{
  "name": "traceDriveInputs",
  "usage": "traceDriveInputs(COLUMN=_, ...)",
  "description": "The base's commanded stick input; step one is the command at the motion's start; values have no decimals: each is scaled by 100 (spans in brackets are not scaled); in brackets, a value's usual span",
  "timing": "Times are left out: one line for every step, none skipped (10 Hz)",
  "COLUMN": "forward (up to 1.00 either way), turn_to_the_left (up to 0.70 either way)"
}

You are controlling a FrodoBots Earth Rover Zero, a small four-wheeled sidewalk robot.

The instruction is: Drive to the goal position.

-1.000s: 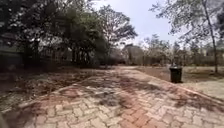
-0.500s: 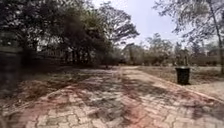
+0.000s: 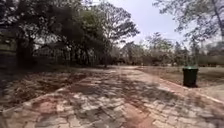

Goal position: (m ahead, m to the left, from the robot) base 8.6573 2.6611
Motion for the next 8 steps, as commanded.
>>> traceDriveInputs(forward=70, turn_to_the_left=0)
traceDriveInputs(forward=70, turn_to_the_left=0)
traceDriveInputs(forward=70, turn_to_the_left=0)
traceDriveInputs(forward=70, turn_to_the_left=0)
traceDriveInputs(forward=70, turn_to_the_left=0)
traceDriveInputs(forward=70, turn_to_the_left=0)
traceDriveInputs(forward=70, turn_to_the_left=0)
traceDriveInputs(forward=70, turn_to_the_left=0)
